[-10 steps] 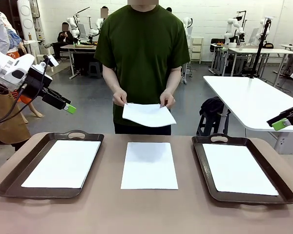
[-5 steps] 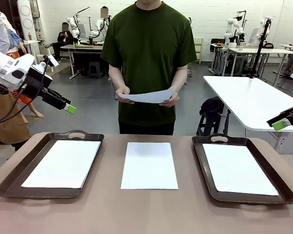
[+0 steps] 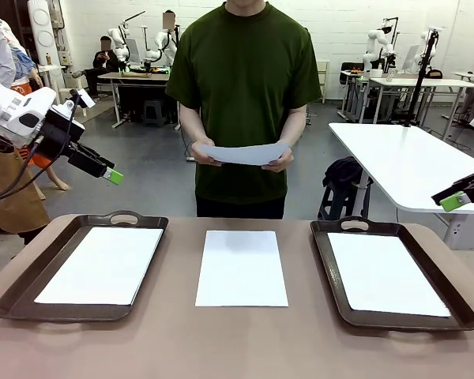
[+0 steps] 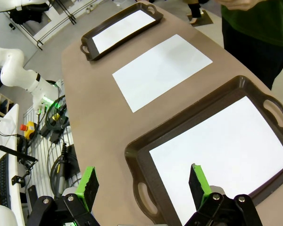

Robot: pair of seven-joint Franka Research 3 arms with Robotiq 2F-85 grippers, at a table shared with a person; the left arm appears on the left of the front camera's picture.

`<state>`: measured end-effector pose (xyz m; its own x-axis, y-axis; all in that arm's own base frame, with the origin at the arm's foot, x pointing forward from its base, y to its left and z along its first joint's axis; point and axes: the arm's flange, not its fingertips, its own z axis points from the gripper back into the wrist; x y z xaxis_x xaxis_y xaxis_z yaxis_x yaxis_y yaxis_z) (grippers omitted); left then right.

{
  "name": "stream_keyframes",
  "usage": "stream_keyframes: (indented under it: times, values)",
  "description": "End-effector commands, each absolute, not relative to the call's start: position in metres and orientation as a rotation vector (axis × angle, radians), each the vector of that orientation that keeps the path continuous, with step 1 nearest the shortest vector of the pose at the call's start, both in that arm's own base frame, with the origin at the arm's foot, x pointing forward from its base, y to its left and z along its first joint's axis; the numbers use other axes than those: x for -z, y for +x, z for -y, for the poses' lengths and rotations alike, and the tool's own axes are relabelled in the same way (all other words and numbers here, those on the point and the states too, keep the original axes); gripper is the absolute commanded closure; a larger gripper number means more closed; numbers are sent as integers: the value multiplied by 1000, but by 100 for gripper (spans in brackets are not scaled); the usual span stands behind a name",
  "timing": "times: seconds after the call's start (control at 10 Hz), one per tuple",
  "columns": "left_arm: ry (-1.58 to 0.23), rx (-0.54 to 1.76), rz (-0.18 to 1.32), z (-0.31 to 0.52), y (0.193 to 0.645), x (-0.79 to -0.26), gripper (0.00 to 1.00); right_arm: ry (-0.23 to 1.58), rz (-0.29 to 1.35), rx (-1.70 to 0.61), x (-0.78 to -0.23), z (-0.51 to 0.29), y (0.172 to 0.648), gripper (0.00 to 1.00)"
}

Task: Sort the A4 documents.
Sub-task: Receive the A4 Paper.

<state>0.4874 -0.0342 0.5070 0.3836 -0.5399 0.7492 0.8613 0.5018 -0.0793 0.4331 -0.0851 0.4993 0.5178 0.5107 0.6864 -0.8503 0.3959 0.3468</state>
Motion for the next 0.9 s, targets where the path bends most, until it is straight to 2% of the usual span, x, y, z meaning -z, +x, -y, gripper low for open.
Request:
stream_keyframes:
  times: [0.0,0.8]
  values:
    - [-509,965,732,34,487,-507,0,749,526,-921,-499,85,432,0]
    - [-509,965,732,34,487,-507,0,749,526,-921,-499,85,432,0]
